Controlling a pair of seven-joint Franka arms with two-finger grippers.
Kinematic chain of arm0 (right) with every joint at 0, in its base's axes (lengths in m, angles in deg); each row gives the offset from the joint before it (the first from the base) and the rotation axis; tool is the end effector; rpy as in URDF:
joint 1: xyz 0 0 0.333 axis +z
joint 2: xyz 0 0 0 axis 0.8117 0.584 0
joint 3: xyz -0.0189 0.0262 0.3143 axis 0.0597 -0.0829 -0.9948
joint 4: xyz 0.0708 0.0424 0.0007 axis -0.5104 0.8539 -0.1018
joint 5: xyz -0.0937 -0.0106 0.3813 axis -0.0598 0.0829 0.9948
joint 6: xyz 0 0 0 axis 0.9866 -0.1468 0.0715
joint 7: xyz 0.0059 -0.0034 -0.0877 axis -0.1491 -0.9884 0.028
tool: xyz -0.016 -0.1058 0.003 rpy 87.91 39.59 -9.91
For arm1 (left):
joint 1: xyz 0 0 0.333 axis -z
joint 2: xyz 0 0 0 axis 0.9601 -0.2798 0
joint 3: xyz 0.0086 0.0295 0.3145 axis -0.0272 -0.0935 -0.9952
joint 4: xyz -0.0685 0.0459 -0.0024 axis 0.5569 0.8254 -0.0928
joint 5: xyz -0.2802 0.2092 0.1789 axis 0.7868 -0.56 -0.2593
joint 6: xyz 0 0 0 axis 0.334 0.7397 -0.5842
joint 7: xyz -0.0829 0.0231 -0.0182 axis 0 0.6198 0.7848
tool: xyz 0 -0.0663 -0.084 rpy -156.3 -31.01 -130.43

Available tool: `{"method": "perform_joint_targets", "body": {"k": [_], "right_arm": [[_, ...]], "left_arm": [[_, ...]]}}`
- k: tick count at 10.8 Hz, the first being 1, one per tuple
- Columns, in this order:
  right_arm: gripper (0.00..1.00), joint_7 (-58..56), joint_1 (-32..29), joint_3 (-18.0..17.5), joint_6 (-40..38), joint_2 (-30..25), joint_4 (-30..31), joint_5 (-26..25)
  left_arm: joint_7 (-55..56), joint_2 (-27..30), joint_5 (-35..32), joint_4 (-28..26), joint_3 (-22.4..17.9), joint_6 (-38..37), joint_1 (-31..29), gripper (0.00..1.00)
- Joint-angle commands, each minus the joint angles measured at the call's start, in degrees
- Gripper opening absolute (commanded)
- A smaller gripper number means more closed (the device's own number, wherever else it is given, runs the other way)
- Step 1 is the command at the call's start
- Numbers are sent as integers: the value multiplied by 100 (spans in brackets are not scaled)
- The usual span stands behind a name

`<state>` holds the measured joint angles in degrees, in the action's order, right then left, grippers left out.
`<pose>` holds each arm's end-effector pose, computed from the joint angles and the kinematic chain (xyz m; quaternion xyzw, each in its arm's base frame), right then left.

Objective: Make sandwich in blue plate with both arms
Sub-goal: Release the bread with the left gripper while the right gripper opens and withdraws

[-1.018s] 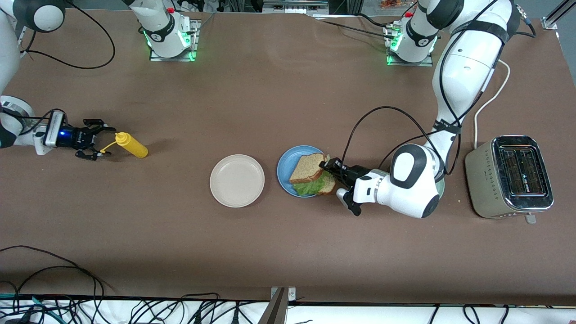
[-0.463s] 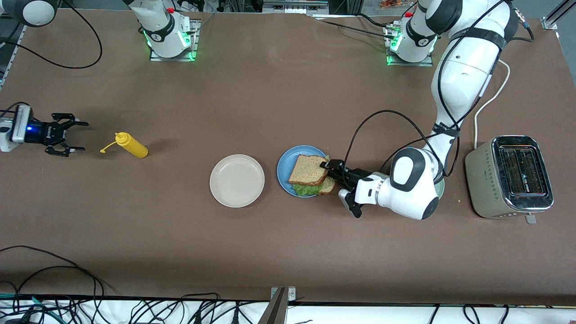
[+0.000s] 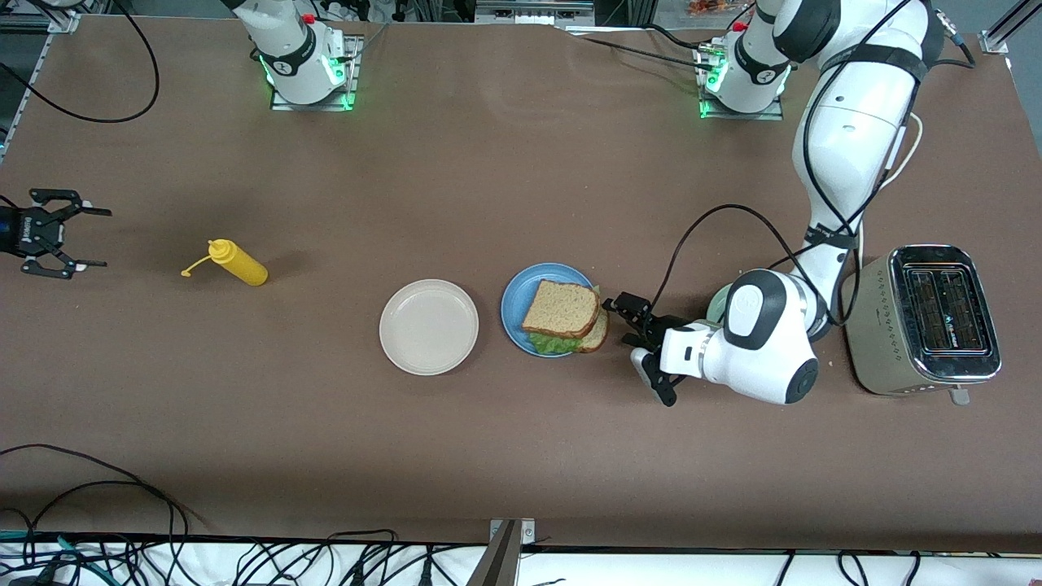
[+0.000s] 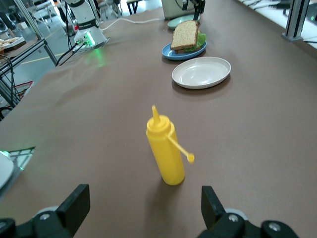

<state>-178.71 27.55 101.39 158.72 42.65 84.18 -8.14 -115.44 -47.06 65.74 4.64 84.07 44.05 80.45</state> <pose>0.5293 -0.3337 0.3001 -0.6548 -0.5877 -0.2607 0.3975 0.6889 -0.2398 0.2298 0.8582 -0.3334 -0.0913 0.3794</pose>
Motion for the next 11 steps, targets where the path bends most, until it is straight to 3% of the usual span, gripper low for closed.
{"method": "perform_joint_targets", "body": {"k": [1,5,8,11], "right_arm": [[100,1337,560,12,85,-749,73,-490],[100,3437,1395,-6,550,-1462,73,-1070],[100,5239,2211,-23,1252,-1805,73,-1878],[100,7653,2986,-32,2008,-2043,82,-3177]], "left_arm": [[-3,412,-580,-34,-41,-54,-11,100],[102,904,-1126,-52,-68,-413,-195,100],[427,1563,-1837,-61,-68,-896,-248,100],[1268,2528,-2794,-122,-155,-1677,-223,100]]}}
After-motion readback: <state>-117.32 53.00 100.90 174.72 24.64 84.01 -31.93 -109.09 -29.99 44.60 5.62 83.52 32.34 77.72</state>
